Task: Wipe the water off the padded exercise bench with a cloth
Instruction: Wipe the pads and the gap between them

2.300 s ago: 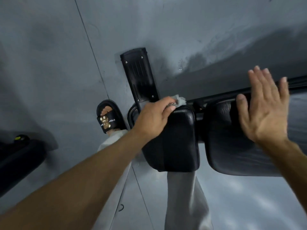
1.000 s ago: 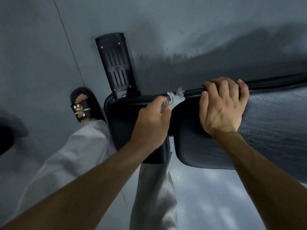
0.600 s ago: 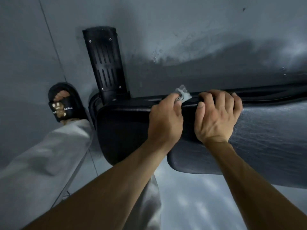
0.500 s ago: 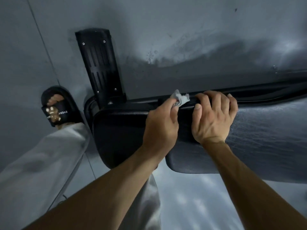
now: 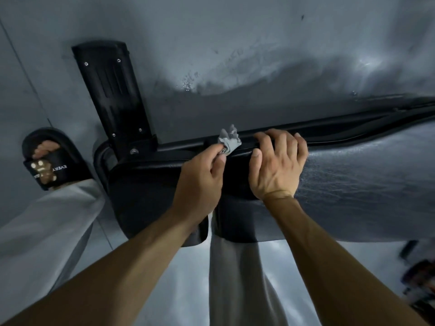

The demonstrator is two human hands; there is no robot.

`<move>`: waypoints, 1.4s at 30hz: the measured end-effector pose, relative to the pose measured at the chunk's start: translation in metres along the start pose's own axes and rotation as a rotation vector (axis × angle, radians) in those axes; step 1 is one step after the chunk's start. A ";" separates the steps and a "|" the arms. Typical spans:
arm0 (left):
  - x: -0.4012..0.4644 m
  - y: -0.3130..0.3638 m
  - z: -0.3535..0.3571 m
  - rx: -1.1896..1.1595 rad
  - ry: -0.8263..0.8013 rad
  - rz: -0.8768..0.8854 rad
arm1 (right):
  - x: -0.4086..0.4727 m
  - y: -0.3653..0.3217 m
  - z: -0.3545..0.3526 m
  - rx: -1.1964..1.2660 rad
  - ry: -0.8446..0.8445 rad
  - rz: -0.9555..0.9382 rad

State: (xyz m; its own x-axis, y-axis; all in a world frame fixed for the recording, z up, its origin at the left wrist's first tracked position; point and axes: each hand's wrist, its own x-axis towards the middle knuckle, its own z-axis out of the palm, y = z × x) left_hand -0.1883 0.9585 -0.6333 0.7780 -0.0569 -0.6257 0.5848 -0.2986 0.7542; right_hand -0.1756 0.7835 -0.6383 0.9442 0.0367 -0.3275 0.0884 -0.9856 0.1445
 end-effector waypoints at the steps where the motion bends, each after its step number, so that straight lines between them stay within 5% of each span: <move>1: 0.001 0.001 0.001 -0.015 0.005 -0.010 | -0.001 0.000 0.000 0.005 0.000 0.000; 11: 0.021 0.021 0.018 0.082 -0.086 -0.265 | -0.001 0.005 -0.003 0.102 -0.013 -0.016; 16: 0.010 0.028 0.023 0.108 -0.016 -0.158 | 0.000 0.009 -0.013 0.201 -0.058 -0.073; 21: 0.008 0.031 0.021 0.205 0.059 -0.229 | 0.014 0.060 -0.045 0.501 -0.018 -0.126; 29: 0.015 0.081 0.063 0.328 -0.062 -0.017 | 0.039 0.194 -0.041 0.134 0.010 -0.127; 35: 0.019 0.045 0.029 0.466 0.063 -0.320 | 0.038 0.198 -0.028 0.116 0.073 -0.145; 42: 0.028 0.102 0.104 0.385 -0.023 0.054 | 0.038 0.200 -0.025 0.127 0.097 -0.156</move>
State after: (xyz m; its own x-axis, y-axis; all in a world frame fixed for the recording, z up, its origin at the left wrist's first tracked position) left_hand -0.1309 0.8274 -0.5950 0.7974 -0.1025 -0.5947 0.4105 -0.6302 0.6590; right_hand -0.1138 0.5917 -0.5986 0.9487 0.2000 -0.2448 0.2009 -0.9794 -0.0217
